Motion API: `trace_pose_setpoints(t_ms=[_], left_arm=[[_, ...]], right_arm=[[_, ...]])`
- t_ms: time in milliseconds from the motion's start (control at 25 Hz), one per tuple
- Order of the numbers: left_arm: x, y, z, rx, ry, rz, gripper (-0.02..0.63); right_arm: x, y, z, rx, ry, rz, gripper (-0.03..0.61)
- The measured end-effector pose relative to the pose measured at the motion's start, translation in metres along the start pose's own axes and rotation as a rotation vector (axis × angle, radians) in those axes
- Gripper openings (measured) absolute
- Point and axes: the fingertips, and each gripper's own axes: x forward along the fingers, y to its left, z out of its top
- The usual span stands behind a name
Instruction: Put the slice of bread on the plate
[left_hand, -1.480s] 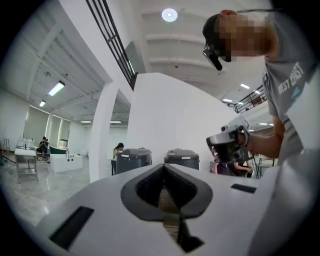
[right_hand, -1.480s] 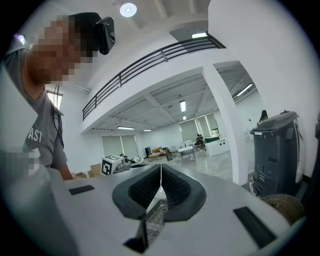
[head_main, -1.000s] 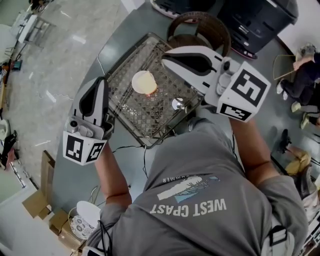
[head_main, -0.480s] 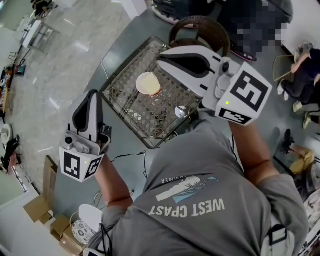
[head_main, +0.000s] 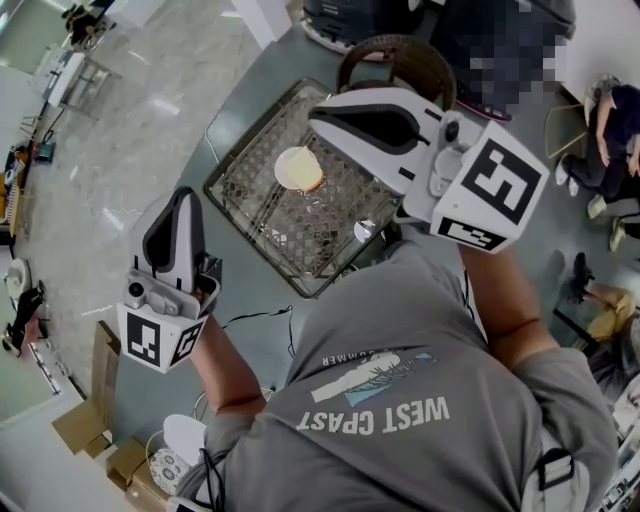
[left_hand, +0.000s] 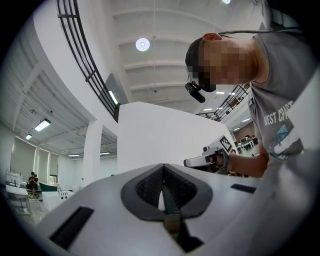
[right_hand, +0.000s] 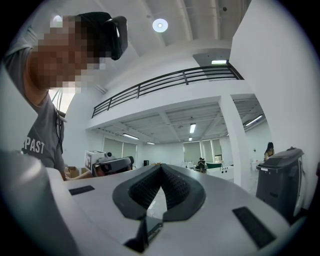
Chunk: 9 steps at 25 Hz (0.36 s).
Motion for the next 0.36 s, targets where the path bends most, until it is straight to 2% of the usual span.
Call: trace_pose_setpoints(t_ms=[360], left_arm=[[-0.006,-0.004,0.008,0.006,-0.005,-0.004,0.008]], right_arm=[[-0.007,0.012,0.012,-0.018,-0.002,-0.014,0.008]])
